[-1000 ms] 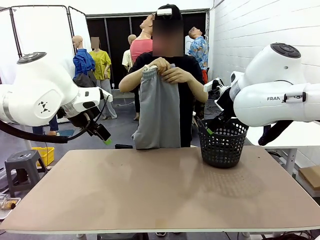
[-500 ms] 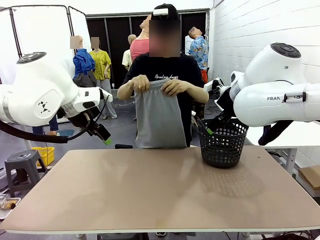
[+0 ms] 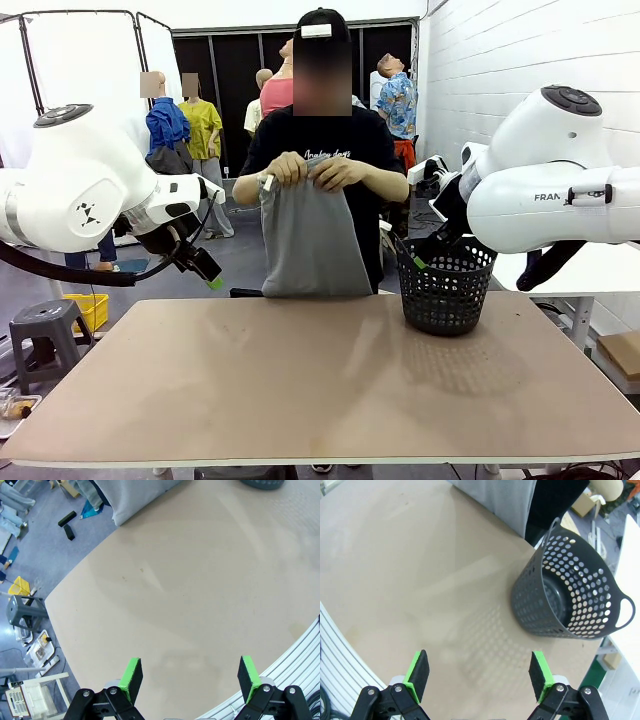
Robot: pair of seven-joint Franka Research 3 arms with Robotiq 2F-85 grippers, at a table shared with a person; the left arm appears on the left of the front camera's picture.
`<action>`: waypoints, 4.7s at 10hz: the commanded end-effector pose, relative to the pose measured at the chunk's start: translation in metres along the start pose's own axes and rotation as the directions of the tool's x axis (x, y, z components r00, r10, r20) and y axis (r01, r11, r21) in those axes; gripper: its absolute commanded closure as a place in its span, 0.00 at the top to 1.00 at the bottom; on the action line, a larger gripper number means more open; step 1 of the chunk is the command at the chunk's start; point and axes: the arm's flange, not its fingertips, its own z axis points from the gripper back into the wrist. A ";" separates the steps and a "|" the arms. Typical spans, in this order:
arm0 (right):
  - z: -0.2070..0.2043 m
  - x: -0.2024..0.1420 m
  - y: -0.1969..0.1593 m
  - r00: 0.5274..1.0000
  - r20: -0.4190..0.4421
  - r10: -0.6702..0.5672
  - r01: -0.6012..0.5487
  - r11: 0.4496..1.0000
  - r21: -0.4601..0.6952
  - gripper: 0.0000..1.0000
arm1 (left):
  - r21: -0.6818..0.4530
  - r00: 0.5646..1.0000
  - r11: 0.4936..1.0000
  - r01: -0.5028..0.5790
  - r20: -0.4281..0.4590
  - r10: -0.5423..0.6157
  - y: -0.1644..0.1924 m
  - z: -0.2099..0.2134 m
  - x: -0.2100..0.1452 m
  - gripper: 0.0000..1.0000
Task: Fold the training pants.
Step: Grab both ends of the Training pants handed by a person.
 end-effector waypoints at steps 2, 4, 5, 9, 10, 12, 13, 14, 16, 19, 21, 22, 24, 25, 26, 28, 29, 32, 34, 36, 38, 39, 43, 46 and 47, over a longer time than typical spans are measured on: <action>0.000 0.000 0.000 1.000 0.002 -0.001 0.001 1.000 0.008 1.00 | -0.001 1.000 1.000 -0.001 0.001 0.001 0.001 -0.001 0.001 1.00; 0.000 0.000 0.000 1.000 0.002 -0.001 0.001 1.000 0.008 1.00 | -0.001 1.000 1.000 -0.001 0.001 0.001 0.001 -0.001 0.001 1.00; 0.000 0.000 0.000 1.000 0.002 -0.001 0.001 1.000 0.008 1.00 | -0.001 1.000 1.000 -0.001 0.001 0.001 0.001 -0.001 0.001 1.00; 0.000 0.000 0.000 1.000 0.002 -0.001 0.001 1.000 0.008 1.00 | -0.001 1.000 1.000 -0.001 0.001 0.001 0.001 -0.001 0.001 1.00; 0.000 0.000 0.000 1.000 0.002 -0.001 0.001 1.000 0.008 1.00 | -0.001 1.000 1.000 -0.001 0.001 0.001 0.001 -0.001 0.001 1.00; 0.000 0.000 0.000 1.000 0.002 -0.001 0.001 1.000 0.008 1.00 | -0.001 1.000 1.000 -0.001 0.001 0.001 0.001 -0.001 0.001 1.00; 0.000 0.000 0.000 1.000 0.002 -0.001 0.001 1.000 0.008 1.00 | -0.001 1.000 1.000 -0.001 0.001 0.001 0.001 -0.001 0.001 1.00; 0.000 0.000 0.000 1.000 0.002 -0.001 0.001 1.000 0.008 1.00 | -0.001 1.000 1.000 -0.001 0.001 0.001 0.001 -0.001 0.001 1.00; 0.000 0.000 0.000 1.000 0.002 -0.001 0.001 1.000 0.008 1.00 | -0.001 1.000 1.000 -0.001 0.001 0.001 0.001 -0.001 0.001 1.00; 0.000 0.000 0.000 1.000 0.002 -0.001 0.001 1.000 0.008 1.00 | -0.001 1.000 1.000 -0.001 0.001 0.001 0.001 -0.001 0.001 1.00; 0.000 0.000 0.000 1.000 0.002 -0.001 0.001 1.000 0.008 1.00 | -0.001 1.000 1.000 -0.001 0.001 0.001 0.001 -0.001 0.001 1.00; 0.000 0.000 0.000 1.000 0.002 -0.001 0.001 1.000 0.008 1.00 | -0.001 1.000 1.000 -0.001 0.001 0.001 0.001 -0.001 0.001 1.00; 0.000 0.000 0.000 1.000 0.002 -0.001 0.001 1.000 0.008 1.00 | -0.001 1.000 1.000 -0.001 0.001 0.001 0.001 -0.001 0.001 1.00; 0.000 0.000 0.000 1.000 0.002 -0.001 0.001 1.000 0.008 1.00 | -0.001 1.000 1.000 -0.001 0.001 0.001 0.001 -0.001 0.001 1.00; 0.000 0.000 0.000 1.000 0.002 -0.001 0.001 1.000 0.008 1.00 | -0.001 1.000 1.000 -0.001 0.001 0.001 0.001 -0.001 0.001 1.00; -0.001 -0.002 -0.002 0.994 -0.009 0.111 -0.111 0.994 0.020 1.00 | -0.018 0.987 0.987 0.159 -0.010 -0.160 0.002 0.008 -0.001 1.00; -0.001 -0.004 -0.007 0.973 -0.033 0.227 -0.225 0.973 0.047 1.00 | -0.035 0.957 0.959 0.281 -0.056 -0.283 0.005 0.018 -0.002 1.00; -0.002 -0.003 -0.027 0.879 -0.084 0.469 -0.463 0.882 0.087 1.00 | -0.138 0.826 0.840 0.524 -0.156 -0.541 0.024 0.028 -0.004 1.00; -0.014 -0.006 -0.038 0.825 -0.057 0.563 -0.553 0.824 0.125 1.00 | -0.275 0.722 0.729 0.626 -0.148 -0.676 0.039 0.012 -0.001 1.00; -0.029 -0.010 -0.042 0.796 -0.067 0.601 -0.586 0.794 0.163 1.00 | -0.345 0.666 0.670 0.658 -0.149 -0.731 0.050 -0.003 0.003 1.00; -0.021 -0.009 -0.038 0.807 -0.124 0.577 -0.566 0.817 0.116 1.00 | -0.295 0.696 0.704 0.646 -0.152 -0.702 0.050 -0.006 0.014 1.00; -0.026 -0.013 -0.038 0.799 -0.086 0.595 -0.579 0.800 0.157 1.00 | -0.332 0.677 0.682 0.652 -0.149 -0.720 0.044 -0.011 -0.002 1.00; -0.026 -0.013 -0.038 0.797 -0.096 0.596 -0.581 0.800 0.150 1.00 | -0.324 0.675 0.685 0.653 -0.162 -0.720 0.045 -0.012 0.004 1.00; -0.056 -0.008 -0.051 0.775 0.008 0.631 -0.624 0.764 0.165 1.00 | -0.295 0.636 0.628 0.721 -0.078 -0.767 0.068 -0.033 0.012 1.00; -0.063 -0.008 -0.054 0.771 0.011 0.637 -0.627 0.757 0.183 1.00 | -0.321 0.610 0.602 0.731 -0.090 -0.788 0.071 -0.037 0.015 1.00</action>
